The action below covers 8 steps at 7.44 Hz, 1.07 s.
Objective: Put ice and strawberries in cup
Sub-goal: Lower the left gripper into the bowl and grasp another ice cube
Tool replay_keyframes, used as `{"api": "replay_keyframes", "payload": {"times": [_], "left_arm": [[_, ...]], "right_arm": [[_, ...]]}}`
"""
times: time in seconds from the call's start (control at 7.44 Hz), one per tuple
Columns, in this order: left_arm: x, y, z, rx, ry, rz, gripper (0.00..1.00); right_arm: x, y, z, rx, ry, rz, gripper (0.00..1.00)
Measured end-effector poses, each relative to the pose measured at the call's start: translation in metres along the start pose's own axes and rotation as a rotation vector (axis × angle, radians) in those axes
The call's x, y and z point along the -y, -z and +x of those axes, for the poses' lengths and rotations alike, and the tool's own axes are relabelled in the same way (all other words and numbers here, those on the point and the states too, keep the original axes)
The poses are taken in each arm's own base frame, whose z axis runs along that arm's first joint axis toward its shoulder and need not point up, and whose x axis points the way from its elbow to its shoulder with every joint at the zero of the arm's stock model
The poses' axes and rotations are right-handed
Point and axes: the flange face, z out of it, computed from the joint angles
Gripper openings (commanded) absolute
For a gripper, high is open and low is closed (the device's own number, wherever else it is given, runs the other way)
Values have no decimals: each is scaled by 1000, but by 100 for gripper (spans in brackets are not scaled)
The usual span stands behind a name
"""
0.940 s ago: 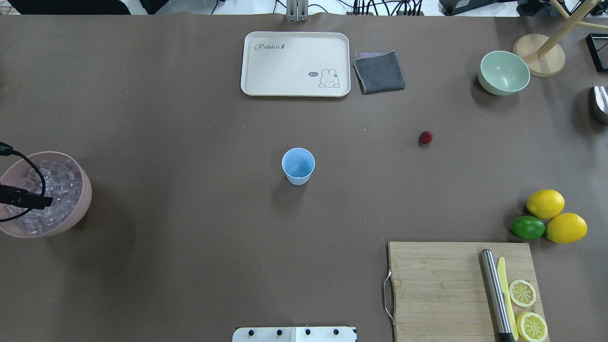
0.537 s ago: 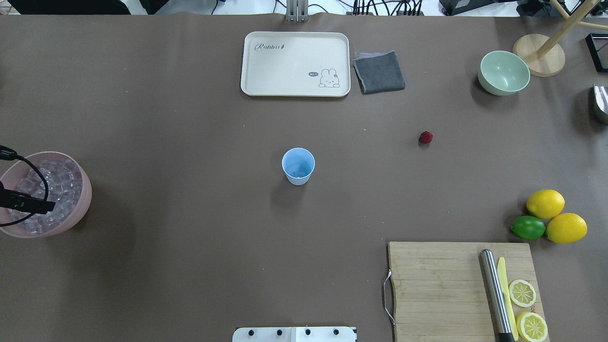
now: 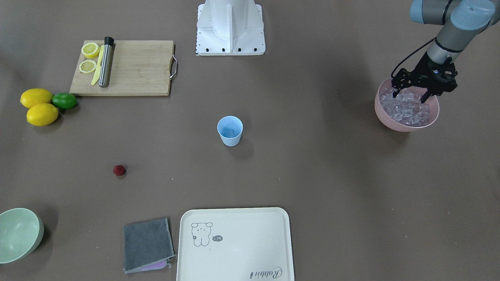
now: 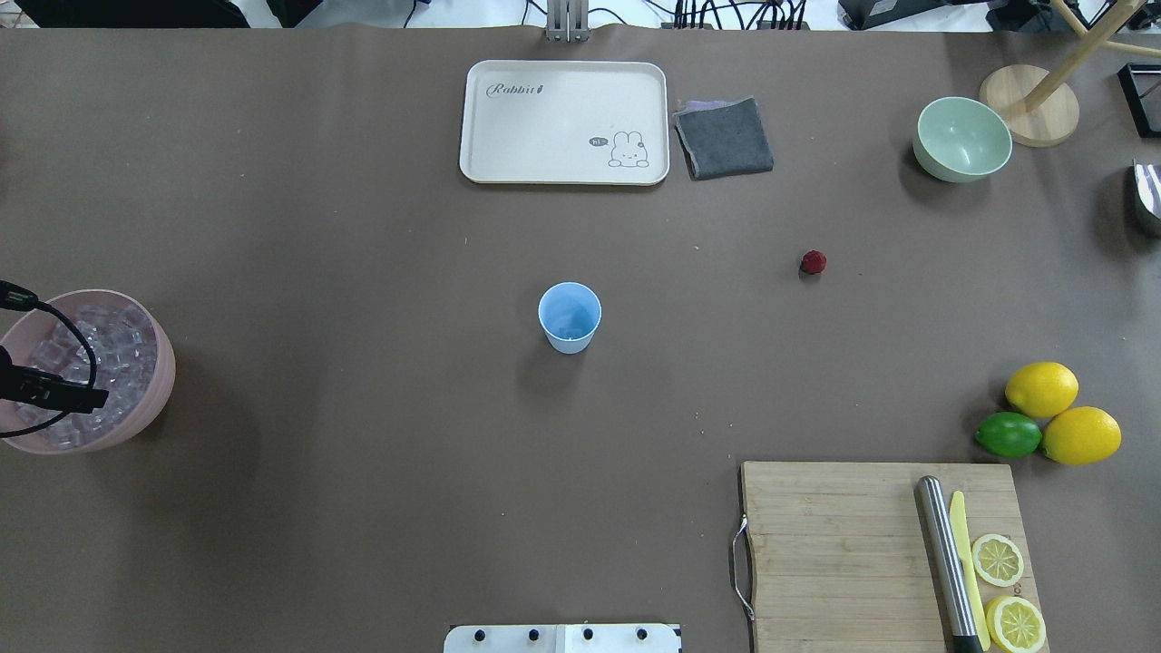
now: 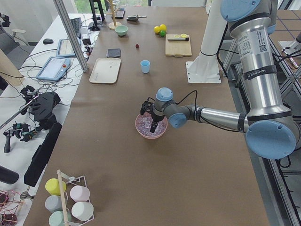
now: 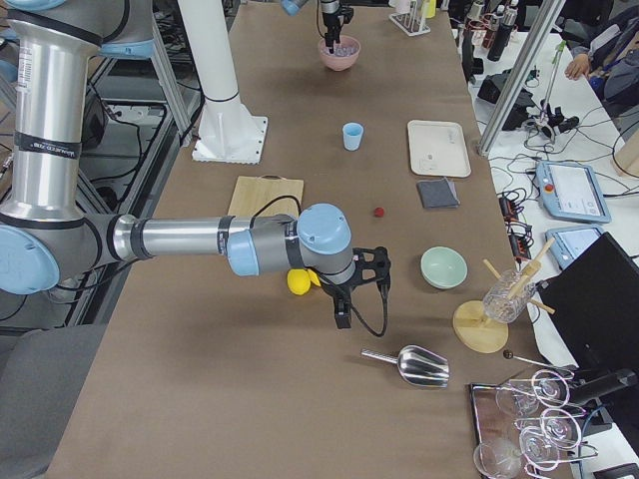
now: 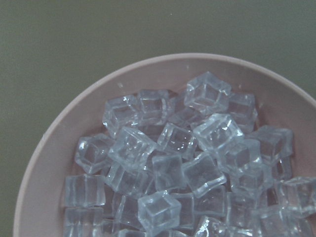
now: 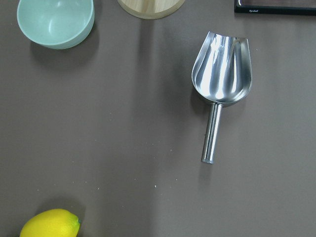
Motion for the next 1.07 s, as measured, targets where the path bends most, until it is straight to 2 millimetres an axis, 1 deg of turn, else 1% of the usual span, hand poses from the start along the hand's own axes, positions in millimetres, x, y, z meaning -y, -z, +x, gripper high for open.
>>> {"api": "replay_keyframes", "payload": {"times": [0.27,0.4,0.81,0.94,1.07], "left_arm": [[-2,-2,2,-1,-7,-5,88],[-3,-4,4,-3,-13,-10,84],[-4,-6,6,-5,-19,-16,45],[-4,-6,6,-6,-19,-16,33],[-4,-5,7,-8,-20,-14,24]], "right_arm": [[0,0,0,-1,0,0,100],[0,0,0,-1,-1,0,100],[0,0,0,-1,0,1,100],[0,0,0,-2,-1,1,100],[1,0,0,-1,0,1,100]]}}
